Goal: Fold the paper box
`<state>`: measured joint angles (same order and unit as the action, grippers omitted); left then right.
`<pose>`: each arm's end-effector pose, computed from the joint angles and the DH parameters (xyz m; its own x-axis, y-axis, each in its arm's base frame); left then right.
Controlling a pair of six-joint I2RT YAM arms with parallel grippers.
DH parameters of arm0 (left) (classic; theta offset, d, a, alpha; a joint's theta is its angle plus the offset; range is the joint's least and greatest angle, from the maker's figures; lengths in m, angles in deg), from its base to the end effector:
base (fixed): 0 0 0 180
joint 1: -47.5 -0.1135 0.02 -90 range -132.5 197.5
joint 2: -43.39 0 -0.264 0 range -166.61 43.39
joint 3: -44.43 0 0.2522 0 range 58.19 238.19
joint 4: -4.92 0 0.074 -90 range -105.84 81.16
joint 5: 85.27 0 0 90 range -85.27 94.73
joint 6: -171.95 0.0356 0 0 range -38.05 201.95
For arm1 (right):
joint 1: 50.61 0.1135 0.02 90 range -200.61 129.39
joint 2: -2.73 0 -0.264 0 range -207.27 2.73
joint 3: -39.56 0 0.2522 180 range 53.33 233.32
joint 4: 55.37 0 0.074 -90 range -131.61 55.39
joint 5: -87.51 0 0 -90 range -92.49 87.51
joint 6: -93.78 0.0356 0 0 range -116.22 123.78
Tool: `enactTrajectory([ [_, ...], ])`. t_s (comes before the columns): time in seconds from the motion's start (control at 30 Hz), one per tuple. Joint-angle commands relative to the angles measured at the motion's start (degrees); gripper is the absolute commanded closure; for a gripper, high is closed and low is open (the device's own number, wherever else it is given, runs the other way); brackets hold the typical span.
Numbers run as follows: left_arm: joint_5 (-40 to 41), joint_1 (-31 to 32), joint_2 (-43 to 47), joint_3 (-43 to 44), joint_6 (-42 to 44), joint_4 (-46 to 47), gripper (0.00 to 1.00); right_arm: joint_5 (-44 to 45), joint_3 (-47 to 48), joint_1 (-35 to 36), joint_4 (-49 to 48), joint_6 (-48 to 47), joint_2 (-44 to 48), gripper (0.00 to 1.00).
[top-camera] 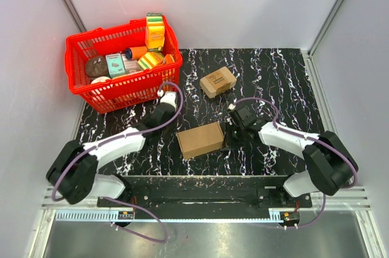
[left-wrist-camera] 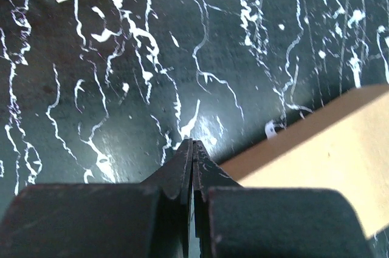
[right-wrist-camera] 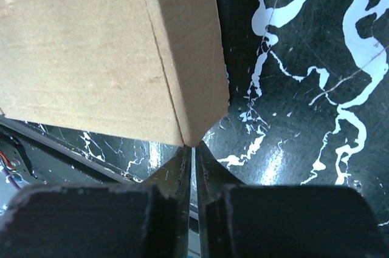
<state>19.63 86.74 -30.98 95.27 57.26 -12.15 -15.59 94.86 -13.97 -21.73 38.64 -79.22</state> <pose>0.2090 -0.1589 0.1965 -0.6501 0.0098 -0.7598 0.2075 0.9642 -0.1651 0.2057 0.1630 0.1674 -0.9556 -0.0169 -0.2942 -0.1526 0.8825 0.4448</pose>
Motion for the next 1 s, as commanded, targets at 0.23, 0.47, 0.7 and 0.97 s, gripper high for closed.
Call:
enactTrajectory([
  [0.23, -0.7, -3.8, -13.0, 8.5, 4.1, 2.3, 1.00, 2.3, 3.3, 0.0, -2.8, 0.0, -4.0, 0.90],
  [0.47, -6.5, -4.0, -18.9, 9.9, 4.6, 2.3, 1.00, 5.6, 5.8, -0.1, -3.0, -0.9, -5.4, 0.91],
  [0.7, -9.8, -4.0, -16.9, 5.5, 3.3, 3.1, 1.00, 5.3, 11.6, -0.6, -3.0, -3.7, -11.4, 0.91],
  [0.97, -14.6, -3.7, -12.6, -1.0, 0.9, 7.3, 1.00, 3.1, 14.8, -3.0, -4.4, -7.4, -14.6, 0.91],
])
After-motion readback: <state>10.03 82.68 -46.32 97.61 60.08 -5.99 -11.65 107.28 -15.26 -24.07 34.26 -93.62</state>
